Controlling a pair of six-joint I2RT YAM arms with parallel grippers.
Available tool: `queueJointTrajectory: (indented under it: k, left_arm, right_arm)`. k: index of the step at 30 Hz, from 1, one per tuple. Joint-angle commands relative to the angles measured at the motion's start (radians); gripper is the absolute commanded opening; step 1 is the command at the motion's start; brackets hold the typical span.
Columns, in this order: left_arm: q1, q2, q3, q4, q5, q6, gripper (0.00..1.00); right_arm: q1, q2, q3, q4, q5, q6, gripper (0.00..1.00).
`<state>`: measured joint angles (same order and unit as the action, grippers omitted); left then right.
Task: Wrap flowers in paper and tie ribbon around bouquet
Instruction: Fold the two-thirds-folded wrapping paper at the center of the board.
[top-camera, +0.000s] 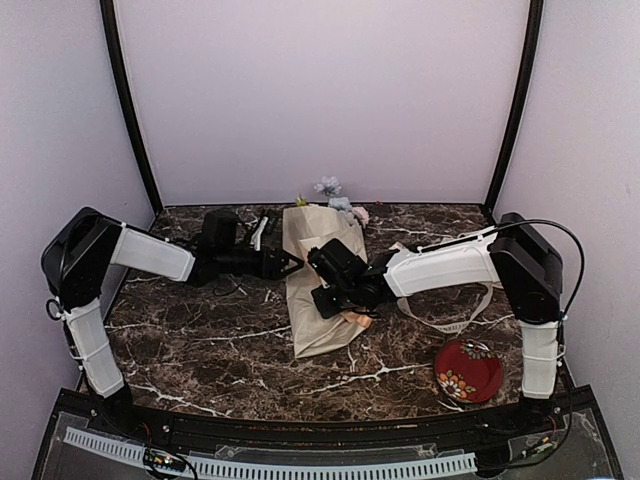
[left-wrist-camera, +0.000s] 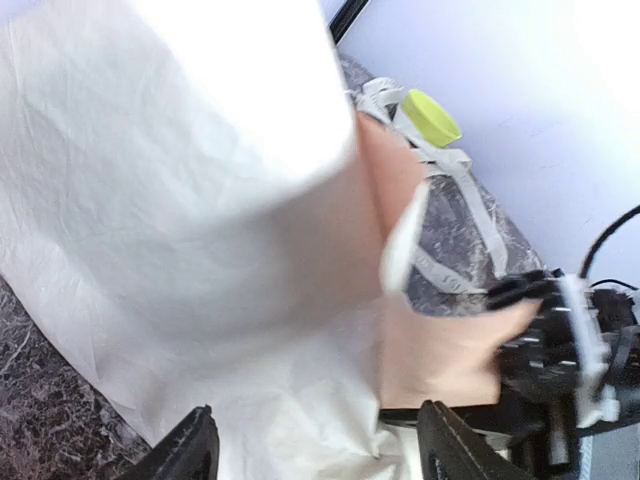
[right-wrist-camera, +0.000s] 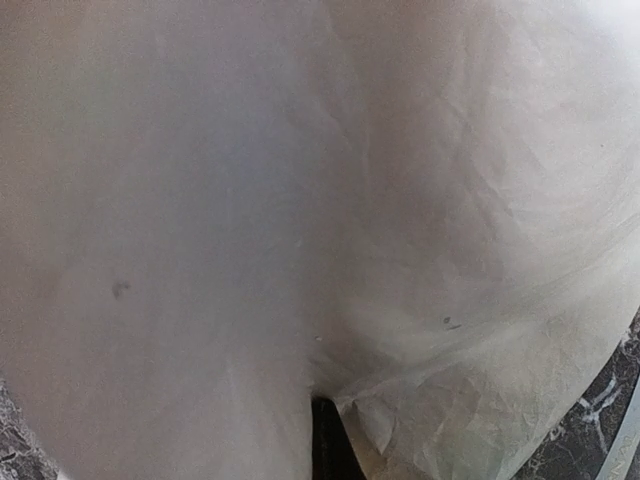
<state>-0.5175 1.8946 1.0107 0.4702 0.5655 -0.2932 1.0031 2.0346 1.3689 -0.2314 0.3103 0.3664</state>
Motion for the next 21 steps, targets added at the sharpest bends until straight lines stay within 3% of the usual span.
queueJointTrajectory:
  k: [1,4,7,12,21]
  left_arm:
    - [-0.002,-0.160,-0.113,0.187,0.050,-0.113,0.72]
    - [-0.006,-0.191,-0.147,0.235,0.027,-0.180,0.77]
    - [-0.013,-0.191,-0.127,0.179,-0.043,-0.181,0.78]
    - [-0.020,-0.138,-0.051,0.095,-0.111,-0.185,0.71]
    - [-0.021,-0.053,0.059,0.118,-0.017,-0.218,0.66]
  right_arm:
    - [0.002,0.014,0.027,0.024,-0.010,0.019,0.00]
    - [0.002,0.018,0.030,0.024,-0.011,0.016,0.00]
    - [0.002,0.019,0.037,0.018,-0.007,0.013,0.00]
    - [0.002,0.009,0.033,0.018,0.002,0.004,0.00]
    - [0.002,0.008,0.033,0.009,0.015,-0.005,0.00]
